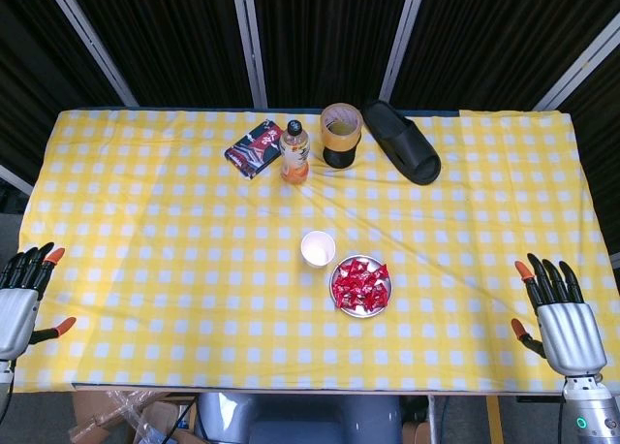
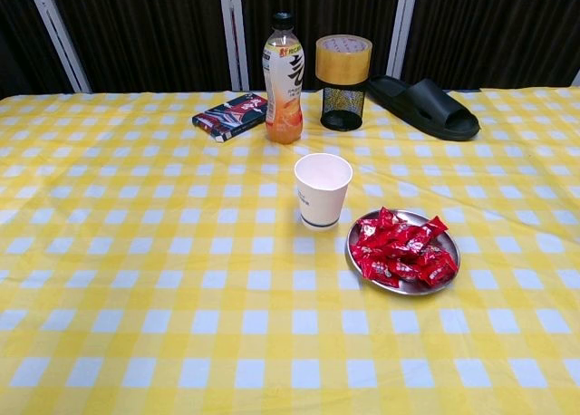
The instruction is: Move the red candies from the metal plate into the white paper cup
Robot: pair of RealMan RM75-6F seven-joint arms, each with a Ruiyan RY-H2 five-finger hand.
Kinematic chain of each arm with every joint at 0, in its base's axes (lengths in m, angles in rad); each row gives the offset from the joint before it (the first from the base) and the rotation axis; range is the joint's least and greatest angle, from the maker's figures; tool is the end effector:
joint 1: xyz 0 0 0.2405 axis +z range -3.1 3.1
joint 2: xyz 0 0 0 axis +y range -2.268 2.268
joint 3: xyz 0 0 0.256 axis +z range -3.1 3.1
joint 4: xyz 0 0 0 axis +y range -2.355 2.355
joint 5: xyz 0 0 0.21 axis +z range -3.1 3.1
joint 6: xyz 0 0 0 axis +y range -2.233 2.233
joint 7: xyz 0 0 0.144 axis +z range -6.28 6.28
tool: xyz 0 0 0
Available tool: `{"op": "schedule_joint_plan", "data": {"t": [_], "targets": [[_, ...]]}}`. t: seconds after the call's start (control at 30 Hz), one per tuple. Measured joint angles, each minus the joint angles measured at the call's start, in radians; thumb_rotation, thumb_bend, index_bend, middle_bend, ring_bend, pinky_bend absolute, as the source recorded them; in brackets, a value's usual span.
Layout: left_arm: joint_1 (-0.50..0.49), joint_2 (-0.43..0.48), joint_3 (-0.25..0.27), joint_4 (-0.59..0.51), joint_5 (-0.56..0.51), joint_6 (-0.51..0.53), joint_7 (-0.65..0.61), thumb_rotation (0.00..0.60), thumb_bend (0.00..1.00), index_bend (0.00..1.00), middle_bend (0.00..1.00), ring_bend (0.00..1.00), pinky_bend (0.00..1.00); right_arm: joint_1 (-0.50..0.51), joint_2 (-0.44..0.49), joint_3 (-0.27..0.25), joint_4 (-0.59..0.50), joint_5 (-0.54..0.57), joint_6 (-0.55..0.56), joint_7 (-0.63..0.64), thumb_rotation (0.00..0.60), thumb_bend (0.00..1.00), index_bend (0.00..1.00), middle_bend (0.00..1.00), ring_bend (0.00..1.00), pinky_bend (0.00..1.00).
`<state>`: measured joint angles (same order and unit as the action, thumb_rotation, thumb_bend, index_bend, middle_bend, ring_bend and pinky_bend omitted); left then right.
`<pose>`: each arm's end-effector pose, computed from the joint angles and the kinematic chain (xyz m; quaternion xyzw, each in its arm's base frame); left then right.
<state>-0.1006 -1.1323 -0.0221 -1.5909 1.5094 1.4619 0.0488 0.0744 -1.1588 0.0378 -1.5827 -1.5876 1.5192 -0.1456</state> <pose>-0.3136 0.1802 0.1495 -0.6200 -0.3781 -0.3637 0.5834 -0.3026 -0.1749 0.1469 0.6366 -0.3232 0.3688 0.5952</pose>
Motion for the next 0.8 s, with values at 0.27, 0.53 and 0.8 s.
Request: {"op": "schedule_joint_plan", "data": {"t": [0.27, 0.53, 0.8], "targets": [[0.004, 0.002, 0.002, 0.000, 0.005, 0.008, -0.002, 0.600, 0.05, 0.00, 0.00, 0.00, 0.00, 0.002, 0.005, -0.002, -0.011, 0.008, -0.011, 0.002, 0.600, 0.33, 0.00, 0.00, 0.00, 0.00], [0.005, 0.001, -0.001, 0.003, -0.002, 0.007, -0.011, 0.600, 0.05, 0.00, 0.00, 0.00, 0.00, 0.006, 0.002, -0.007, -0.017, 0.001, -0.019, 0.003, 0.600, 0.33, 0.00, 0.00, 0.00, 0.00], [0.008, 0.002, 0.002, 0.003, 0.004, 0.014, -0.011, 0.600, 0.05, 0.00, 0.00, 0.00, 0.00, 0.016, 0.010, -0.007, -0.053, -0.029, -0.015, 0.004, 0.600, 0.33, 0.00, 0.00, 0.43, 0.68]]}}
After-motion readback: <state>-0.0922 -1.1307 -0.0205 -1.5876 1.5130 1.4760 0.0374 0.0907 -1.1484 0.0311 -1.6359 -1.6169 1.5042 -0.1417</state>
